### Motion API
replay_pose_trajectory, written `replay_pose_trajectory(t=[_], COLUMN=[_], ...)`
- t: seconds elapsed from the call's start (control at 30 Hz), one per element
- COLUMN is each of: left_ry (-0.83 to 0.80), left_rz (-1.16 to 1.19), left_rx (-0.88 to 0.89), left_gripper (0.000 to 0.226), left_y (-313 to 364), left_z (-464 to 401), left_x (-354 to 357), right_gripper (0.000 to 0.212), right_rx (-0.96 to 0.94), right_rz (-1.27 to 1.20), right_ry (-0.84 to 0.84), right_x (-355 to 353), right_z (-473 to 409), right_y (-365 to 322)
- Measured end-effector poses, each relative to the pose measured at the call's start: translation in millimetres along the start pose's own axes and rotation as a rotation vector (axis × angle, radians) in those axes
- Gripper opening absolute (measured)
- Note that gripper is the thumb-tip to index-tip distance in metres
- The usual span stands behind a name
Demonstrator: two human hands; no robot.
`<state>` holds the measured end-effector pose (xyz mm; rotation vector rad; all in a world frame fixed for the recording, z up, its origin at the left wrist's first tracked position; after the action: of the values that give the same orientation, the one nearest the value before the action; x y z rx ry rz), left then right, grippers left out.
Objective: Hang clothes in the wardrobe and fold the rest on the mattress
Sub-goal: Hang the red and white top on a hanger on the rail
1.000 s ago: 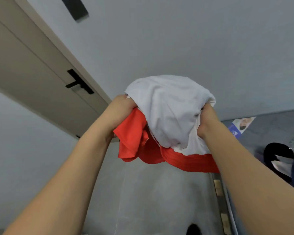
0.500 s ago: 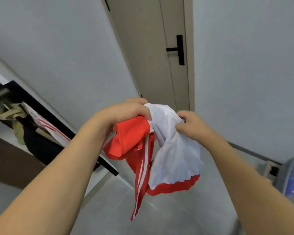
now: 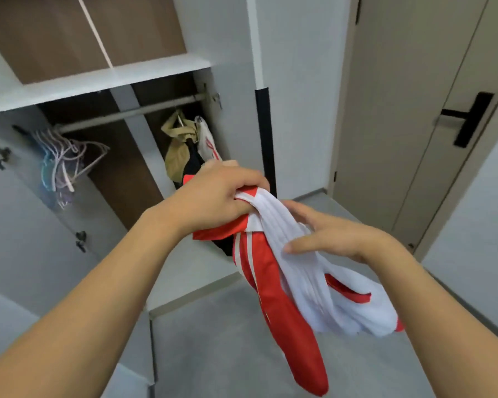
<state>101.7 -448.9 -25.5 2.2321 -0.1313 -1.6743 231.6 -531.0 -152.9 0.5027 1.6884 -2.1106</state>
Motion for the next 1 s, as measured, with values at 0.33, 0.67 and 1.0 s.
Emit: replay_pose_trajectory(t=[0.33, 0.67, 1.0], left_ry=[0.255, 0.700, 0.076], left_rz=[0.735, 1.226, -0.297], left_rx=[-0.821, -0.691, -0.132], left_gripper=[0.058, 0.033, 0.031], left_y=[-198, -276, -251], left_z=[159, 169, 70], left_x=[-32, -37, -72], right_gripper=[0.053, 0.060, 0.113], right_rx=[-0.113, 0.031, 0.405], right_rz=[-0.349, -0.427, -0.325], right_ry=[0.225, 0.021, -0.363], right_x=[88, 118, 88], right_z=[-111, -196, -323], right_y=[-102, -97, -88])
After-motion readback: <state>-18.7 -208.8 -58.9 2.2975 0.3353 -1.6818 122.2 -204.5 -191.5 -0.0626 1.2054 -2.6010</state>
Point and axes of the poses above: each hand's wrist, its own z-axis away from the middle knuckle, its own x-axis out of the palm, y = z × x, the point moved 7 cm from there along -z, towards the middle knuckle, and after that the axes turned 9 degrees about z, right-handed, at the moved point
